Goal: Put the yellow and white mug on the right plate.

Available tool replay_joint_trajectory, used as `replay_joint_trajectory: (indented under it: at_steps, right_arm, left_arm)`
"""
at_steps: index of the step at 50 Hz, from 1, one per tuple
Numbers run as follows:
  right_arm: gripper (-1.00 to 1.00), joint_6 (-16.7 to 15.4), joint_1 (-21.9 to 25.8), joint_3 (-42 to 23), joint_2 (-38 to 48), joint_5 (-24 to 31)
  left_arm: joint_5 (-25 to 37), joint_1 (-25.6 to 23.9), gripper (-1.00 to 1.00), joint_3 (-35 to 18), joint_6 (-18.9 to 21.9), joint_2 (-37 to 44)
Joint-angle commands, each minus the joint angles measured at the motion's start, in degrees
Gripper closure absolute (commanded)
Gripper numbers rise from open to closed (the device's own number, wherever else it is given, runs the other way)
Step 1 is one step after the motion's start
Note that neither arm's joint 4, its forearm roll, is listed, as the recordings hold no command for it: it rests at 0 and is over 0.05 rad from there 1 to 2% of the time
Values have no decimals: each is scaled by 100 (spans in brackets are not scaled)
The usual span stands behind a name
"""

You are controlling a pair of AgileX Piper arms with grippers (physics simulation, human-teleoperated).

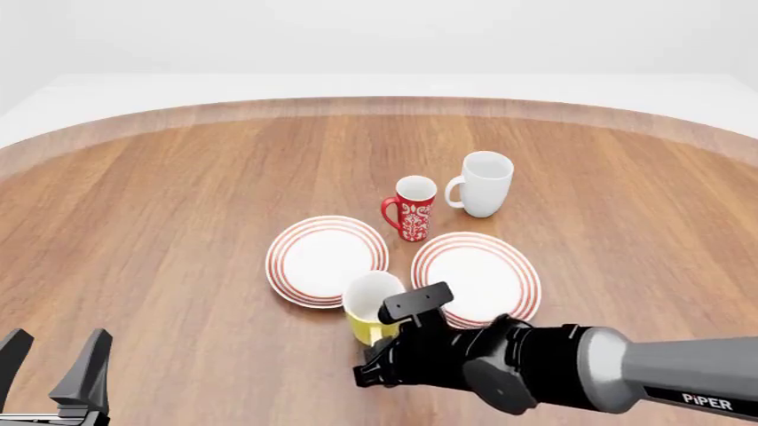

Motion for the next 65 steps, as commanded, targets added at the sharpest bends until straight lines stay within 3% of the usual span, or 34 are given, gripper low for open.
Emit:
replay_joint_trajectory:
  at_steps: [1, 31, 65]
  right_arm:
    - [100, -48, -34, -109, -127, 145]
    - [100, -426, -238, -562, -798, 863]
    - [100, -750, -521, -843, -1268, 978]
  left_arm:
    - [0, 0, -100, 0, 0, 0]
    - [0, 0, -100, 0, 0, 0]
    - [0, 0, -100, 0, 0, 0]
